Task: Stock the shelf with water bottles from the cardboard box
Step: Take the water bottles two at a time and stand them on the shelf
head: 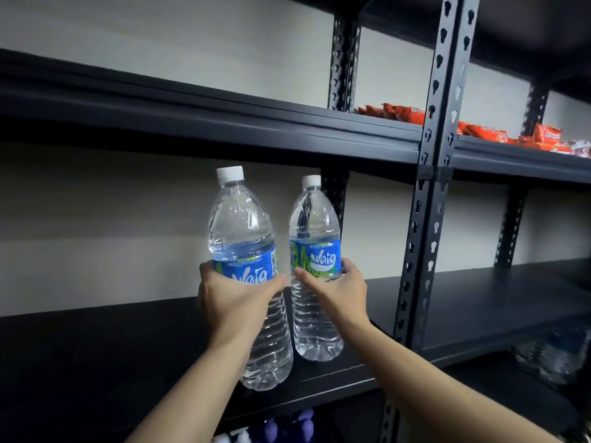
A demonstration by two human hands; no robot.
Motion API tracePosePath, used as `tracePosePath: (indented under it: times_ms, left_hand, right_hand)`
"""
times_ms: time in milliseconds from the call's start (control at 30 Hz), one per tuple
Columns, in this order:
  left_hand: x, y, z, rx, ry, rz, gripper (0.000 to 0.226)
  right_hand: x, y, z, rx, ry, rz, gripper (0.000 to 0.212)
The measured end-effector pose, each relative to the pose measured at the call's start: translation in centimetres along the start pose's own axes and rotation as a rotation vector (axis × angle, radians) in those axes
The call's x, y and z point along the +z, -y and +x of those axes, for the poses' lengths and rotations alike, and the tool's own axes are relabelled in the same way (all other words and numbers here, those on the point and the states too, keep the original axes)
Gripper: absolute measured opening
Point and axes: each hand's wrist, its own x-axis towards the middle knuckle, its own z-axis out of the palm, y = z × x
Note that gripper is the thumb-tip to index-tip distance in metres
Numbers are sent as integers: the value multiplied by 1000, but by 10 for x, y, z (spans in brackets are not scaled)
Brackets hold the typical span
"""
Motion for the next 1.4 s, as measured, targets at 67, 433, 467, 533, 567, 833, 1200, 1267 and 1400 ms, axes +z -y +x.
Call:
tracePosePath:
  times_ms: [67,433,467,533,567,833,1200,1267,1400]
  left_hand:
    - [6,0,9,2,8,20,82]
    - [21,10,45,-57,92,1,66]
    - [21,9,47,-73,102,-23,63]
    - [22,6,50,-91,125,-49,61]
    - [23,7,51,-97,140,-58,60]
    - [29,17,61,-50,117,-3,69]
    - [38,23,70,-15,73,90,78]
    - [40,24,72,-7,65,99,81]
    - [41,27,77,9,59,106,81]
  right_hand:
    - [11,-11,20,-15,-50,-4,47]
    - [53,-87,88,37,-147,-31,64]
    - [55,-90,88,37,-153,-20,62]
    - [57,-95,89,23,-164,6,62]
    - [58,-98,91,14,-168,23,59]
    - [64,-120,91,18,31,-39,84]
    - [72,-152,80,173,91,-254,79]
    - [78,-158,84,172,89,-244,73]
    - [88,-173,101,187,114,-239,73]
